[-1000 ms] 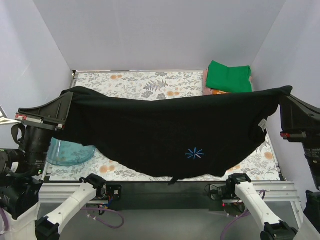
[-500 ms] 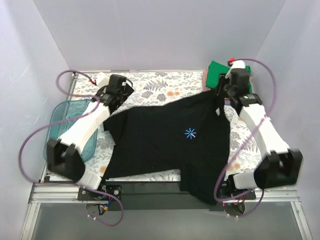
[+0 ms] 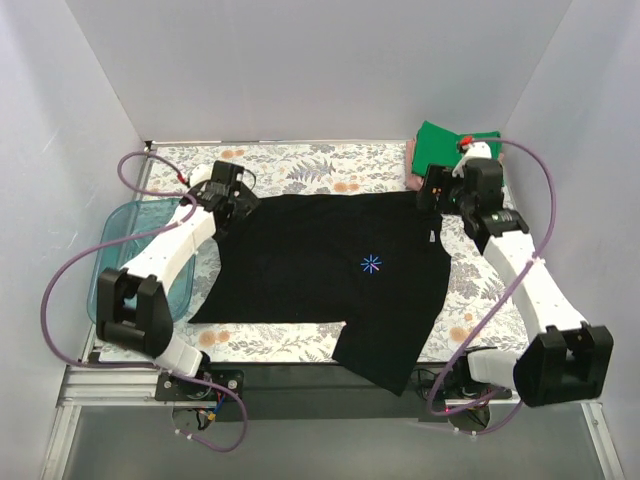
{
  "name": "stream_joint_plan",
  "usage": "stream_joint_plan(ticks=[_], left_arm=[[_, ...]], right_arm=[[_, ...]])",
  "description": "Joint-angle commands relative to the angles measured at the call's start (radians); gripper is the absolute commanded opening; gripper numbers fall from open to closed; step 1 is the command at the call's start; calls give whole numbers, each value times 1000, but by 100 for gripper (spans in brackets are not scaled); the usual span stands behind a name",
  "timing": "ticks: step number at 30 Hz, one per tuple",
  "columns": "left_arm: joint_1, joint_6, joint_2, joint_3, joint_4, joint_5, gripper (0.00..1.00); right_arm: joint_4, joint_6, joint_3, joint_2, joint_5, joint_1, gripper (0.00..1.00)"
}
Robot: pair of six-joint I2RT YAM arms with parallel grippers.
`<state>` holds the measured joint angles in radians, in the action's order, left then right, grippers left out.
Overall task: Fold and stack the t-shirts
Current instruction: Flatten the tshirt out
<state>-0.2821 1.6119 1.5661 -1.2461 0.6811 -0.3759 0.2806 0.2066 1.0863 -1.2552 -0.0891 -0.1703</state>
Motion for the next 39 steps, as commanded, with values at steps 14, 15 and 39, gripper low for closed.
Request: stream_joint_plan(ticks=[14,15,39], left_arm=[[-26,17,-422,528,-135,253,96],[-26,20,-408,540,-149,253,96],[-29,-41,213,283,-328,324,96]], right_arm=[[-23,240,-506,91,54,-273,98],[-24,243,-512,74,40,-273,98],[-26,183,-220,-431,-31,63,98]])
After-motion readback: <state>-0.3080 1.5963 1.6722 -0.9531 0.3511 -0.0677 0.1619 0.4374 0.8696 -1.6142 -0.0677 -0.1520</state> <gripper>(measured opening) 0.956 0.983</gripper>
